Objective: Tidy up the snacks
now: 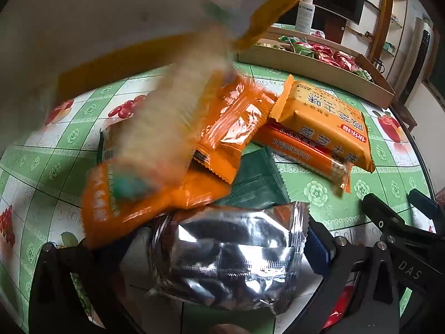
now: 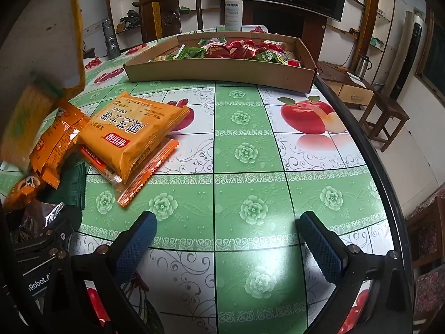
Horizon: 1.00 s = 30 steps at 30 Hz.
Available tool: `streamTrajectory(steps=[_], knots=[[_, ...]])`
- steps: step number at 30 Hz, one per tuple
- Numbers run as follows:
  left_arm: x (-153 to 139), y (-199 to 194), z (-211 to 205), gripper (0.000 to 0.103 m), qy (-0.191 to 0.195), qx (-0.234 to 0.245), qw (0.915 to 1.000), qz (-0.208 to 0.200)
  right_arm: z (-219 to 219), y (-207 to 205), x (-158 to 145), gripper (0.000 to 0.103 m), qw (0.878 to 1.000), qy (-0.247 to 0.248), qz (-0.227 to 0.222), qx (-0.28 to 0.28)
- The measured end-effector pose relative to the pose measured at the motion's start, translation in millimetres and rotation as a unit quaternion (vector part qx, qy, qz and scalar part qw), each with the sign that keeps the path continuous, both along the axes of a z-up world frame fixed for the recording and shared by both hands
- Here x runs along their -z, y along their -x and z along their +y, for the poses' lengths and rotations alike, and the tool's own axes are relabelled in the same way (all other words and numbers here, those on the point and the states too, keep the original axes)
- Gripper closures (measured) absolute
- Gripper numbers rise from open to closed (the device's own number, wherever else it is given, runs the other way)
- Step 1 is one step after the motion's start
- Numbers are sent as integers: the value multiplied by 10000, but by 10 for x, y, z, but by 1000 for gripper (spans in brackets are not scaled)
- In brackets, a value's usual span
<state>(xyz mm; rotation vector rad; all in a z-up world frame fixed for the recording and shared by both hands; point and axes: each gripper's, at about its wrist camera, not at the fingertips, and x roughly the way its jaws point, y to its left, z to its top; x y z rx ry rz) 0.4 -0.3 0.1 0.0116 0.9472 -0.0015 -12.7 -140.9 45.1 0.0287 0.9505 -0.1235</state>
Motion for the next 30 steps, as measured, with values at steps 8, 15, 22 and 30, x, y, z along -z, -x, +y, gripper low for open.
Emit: streamTrajectory(steps=[8, 15, 22, 30], knots=[[9, -26, 3, 0, 2, -19, 10000, -35, -2, 5, -2, 0, 10000, -4, 8, -1], [11, -39, -7, 0, 12, -19, 10000, -26, 0, 4, 1, 0, 10000, 6, 6, 0], [8, -41, -9, 0, 17, -20, 10000, -24, -1, 7, -4, 0, 10000, 6, 7, 0], [-1, 7, -9, 0, 7, -24, 10000, -30, 3, 11, -6, 0, 10000, 8, 8, 0]])
